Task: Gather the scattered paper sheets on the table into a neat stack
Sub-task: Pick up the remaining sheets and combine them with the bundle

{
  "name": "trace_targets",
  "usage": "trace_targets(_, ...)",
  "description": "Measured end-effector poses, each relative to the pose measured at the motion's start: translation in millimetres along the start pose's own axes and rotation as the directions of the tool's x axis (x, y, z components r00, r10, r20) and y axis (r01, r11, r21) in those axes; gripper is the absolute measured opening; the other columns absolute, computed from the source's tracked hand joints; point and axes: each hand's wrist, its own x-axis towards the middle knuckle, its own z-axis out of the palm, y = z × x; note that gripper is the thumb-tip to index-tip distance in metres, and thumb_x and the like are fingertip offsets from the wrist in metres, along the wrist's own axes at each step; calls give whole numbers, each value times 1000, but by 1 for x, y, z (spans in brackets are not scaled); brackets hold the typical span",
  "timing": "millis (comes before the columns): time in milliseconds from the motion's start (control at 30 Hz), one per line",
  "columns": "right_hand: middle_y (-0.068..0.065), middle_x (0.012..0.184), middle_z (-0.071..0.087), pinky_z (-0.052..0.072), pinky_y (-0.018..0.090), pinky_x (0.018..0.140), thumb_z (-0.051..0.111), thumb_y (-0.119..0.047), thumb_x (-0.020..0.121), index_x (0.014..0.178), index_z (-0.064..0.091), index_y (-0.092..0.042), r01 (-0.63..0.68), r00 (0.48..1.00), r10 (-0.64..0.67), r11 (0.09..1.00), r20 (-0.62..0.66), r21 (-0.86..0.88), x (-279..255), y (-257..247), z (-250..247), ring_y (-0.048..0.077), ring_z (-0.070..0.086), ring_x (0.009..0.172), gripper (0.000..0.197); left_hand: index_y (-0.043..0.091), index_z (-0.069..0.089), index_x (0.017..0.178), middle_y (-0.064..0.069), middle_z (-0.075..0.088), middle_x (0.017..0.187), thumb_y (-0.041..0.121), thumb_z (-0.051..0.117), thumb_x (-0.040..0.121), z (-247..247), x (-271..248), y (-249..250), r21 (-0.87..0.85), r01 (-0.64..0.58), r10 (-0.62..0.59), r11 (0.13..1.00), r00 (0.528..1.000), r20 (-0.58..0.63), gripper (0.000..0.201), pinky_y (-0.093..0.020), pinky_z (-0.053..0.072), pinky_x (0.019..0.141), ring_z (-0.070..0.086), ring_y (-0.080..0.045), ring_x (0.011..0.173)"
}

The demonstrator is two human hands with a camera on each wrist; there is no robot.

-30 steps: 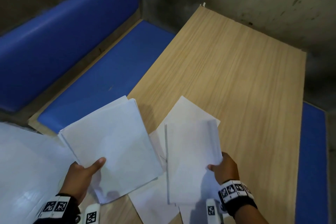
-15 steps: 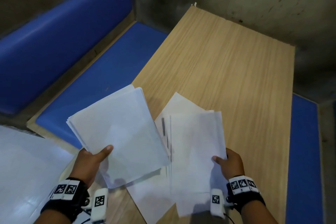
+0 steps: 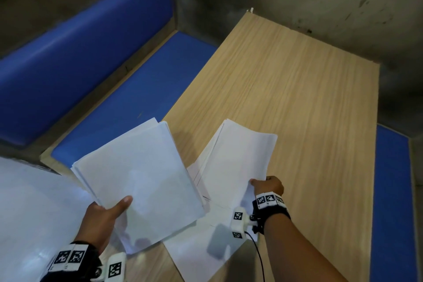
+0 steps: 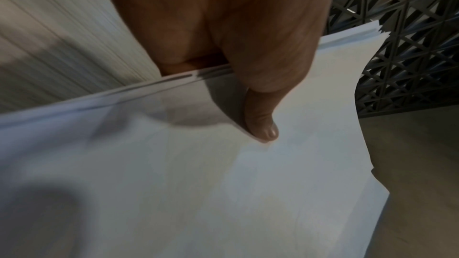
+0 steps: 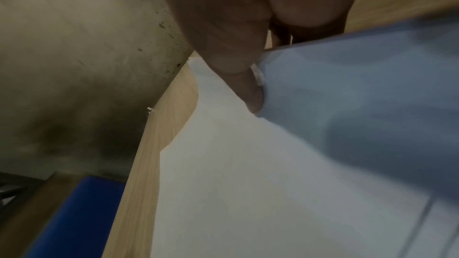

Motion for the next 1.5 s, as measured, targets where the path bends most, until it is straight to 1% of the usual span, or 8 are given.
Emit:
trace_targets(167, -12, 79, 59, 28, 25, 63, 35, -17, 76, 64, 47, -29, 106, 994, -92, 943, 58, -315, -7, -7, 10, 8, 49, 66, 21, 15, 44, 62, 13, 40, 31, 8, 74, 84, 5, -12, 20, 51, 10, -7, 999, 998, -69, 38, -27, 31, 55, 39, -18, 52)
trace_targets(300, 6, 98, 61, 41, 18, 57, 67, -13, 80, 111, 62, -8, -57, 998, 57, 998, 34, 7, 5, -14, 5, 17, 54, 77, 31, 9, 55, 68, 0, 55, 55, 10, 76, 83, -4, 4, 3, 33, -9, 10, 999, 999, -44, 26, -29, 38, 60, 50, -24, 62)
trace_targets(500, 13, 132, 58, 39, 38, 108, 71, -15, 84, 133, 50, -2, 105, 992, -117, 963, 35, 248, 2, -18, -12, 30, 55, 120, 55, 2, 61, 74, -6, 59, 62, 14, 77, 83, -9, 7, 4, 55, 10, -8, 998, 999, -39, 22, -30, 39, 61, 54, -26, 67)
trace_targets(733, 1, 113, 73, 49, 49, 97, 81, -37, 71, 114, 67, -22, 42, 971, -156, 858, 181, 512, -3, -5, -47, 27, 67, 106, 49, -7, 65, 80, -13, 64, 70, 21, 77, 84, -26, 10, 5, 106, 4, 5, 994, 996, -84, 31, -35, 42, 69, 59, -29, 71)
trace_targets(933, -10, 86, 74, 53, 13, 57, 74, -2, 78, 99, 70, -17, 231, 837, -311, 947, 449, 225, -49, 2, -38, 8, 73, 77, 26, -4, 67, 90, -17, 69, 85, 29, 79, 80, -46, 12, 7, 142, 52, -29, 989, 987, -157, 37, -39, 45, 77, 60, -30, 77)
trace_targets(1133, -7, 109, 71, 56, 35, 91, 81, -18, 71, 115, 66, -26, 421, 748, -197, 879, 634, -224, -51, 41, 2, 15, 67, 99, 47, -12, 65, 105, -28, 69, 100, 30, 80, 80, -55, 9, 9, 205, 107, -54, 973, 967, -249, 51, -43, 44, 81, 62, -38, 89)
trace_targets(1333, 0, 120, 49, 44, 38, 96, 63, -33, 84, 119, 56, -15, 612, 788, -304, 472, 535, -634, -58, 57, 4, 23, 45, 119, 40, -19, 63, 98, -42, 65, 101, 31, 78, 82, -62, 1, 27, 181, 125, -64, 976, 949, -310, 54, -42, 40, 73, 57, -37, 76)
trace_targets(1500, 2, 99, 67, 54, 36, 84, 53, -13, 84, 88, 54, -32, 513, 810, -226, 721, 541, -466, -63, 64, -39, 21, 65, 91, 20, -5, 56, 96, -27, 53, 92, 34, 67, 91, -48, -3, 50, 126, 37, 2, 991, 955, -296, 41, -42, 34, 74, 52, -39, 85)
